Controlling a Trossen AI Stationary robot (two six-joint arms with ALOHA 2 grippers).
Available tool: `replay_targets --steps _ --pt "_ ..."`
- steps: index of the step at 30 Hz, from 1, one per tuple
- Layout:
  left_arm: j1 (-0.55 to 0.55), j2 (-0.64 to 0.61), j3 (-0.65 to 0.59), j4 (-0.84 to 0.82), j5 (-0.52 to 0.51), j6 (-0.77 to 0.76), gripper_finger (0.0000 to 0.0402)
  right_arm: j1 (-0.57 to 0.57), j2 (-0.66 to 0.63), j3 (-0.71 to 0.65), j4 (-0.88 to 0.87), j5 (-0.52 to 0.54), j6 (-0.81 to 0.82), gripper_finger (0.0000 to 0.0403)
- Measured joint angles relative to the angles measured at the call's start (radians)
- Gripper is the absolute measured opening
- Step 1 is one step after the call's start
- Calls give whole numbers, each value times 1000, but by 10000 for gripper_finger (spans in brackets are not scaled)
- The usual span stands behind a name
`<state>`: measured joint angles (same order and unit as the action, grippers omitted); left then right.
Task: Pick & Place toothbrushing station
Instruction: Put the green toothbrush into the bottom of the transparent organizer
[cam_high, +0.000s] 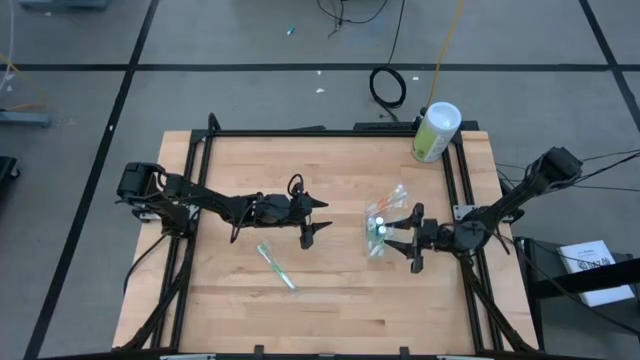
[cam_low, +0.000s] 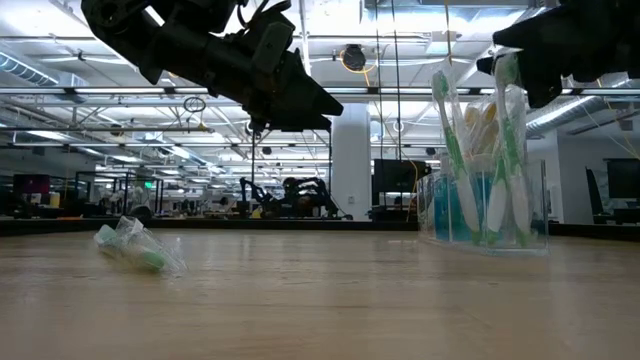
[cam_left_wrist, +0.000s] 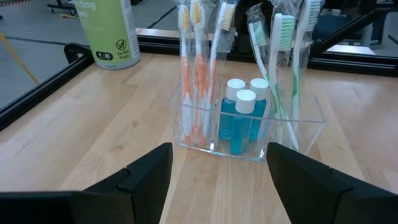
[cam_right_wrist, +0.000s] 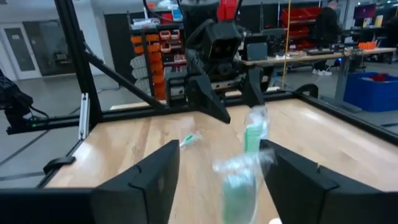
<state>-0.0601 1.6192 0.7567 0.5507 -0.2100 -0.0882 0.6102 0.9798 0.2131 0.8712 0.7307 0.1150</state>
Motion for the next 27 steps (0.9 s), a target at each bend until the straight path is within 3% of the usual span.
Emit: replay_targets --steps 6,15,21,24,27 --pt "5 0 0 0 0 4 267 0 -53 0 35 0 -84 230" --pt "16 0 0 -18 1 -26 267 0 -106 0 314 0 -420 225" --pt "15 0 0 -44 107 -64 266 -2 -107 0 525 -1 -604 228" --pt "2 -14 0 -115 177 -71 266 -2 -107 0 618 -16 -662 227" --pt "-34 -57 26 -312 177 -117 266 -2 -107 0 686 -82 -722 226"
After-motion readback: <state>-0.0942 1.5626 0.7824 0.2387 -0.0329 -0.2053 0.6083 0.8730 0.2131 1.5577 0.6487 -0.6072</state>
